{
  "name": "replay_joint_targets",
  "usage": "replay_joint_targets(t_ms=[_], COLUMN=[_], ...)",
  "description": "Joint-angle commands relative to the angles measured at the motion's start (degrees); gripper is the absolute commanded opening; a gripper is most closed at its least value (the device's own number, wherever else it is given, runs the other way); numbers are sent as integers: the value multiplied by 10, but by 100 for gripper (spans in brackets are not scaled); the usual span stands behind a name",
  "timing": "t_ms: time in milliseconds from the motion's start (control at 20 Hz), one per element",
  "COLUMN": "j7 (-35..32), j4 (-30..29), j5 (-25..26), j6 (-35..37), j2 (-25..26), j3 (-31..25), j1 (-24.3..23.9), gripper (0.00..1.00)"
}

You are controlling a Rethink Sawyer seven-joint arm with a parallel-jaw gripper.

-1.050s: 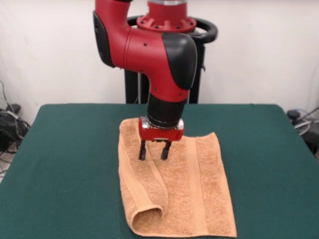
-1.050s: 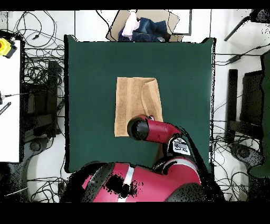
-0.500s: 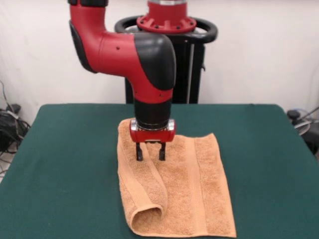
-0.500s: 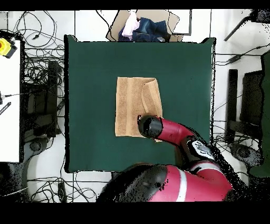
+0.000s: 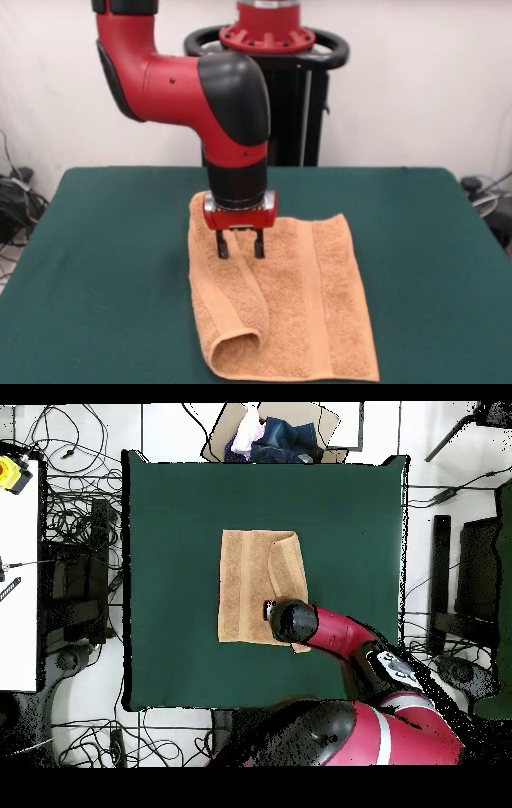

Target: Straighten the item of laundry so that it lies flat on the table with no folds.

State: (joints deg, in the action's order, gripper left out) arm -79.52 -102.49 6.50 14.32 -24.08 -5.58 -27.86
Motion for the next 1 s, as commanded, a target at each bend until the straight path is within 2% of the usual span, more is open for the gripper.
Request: replay_joint_targets(t_ms=[50, 150, 450, 700, 1000], j7=[-103, -118, -142, -131, -92], j4=[64, 68, 75, 69, 56], j5=[35, 37, 34, 32, 39], j6=[-156, -193, -276, -254, -186], j2=[114, 117, 152, 166, 155], j3=[19, 35, 36, 9, -40], j1=[8, 26, 31, 1, -53], gripper=[100, 100, 100, 100, 100])
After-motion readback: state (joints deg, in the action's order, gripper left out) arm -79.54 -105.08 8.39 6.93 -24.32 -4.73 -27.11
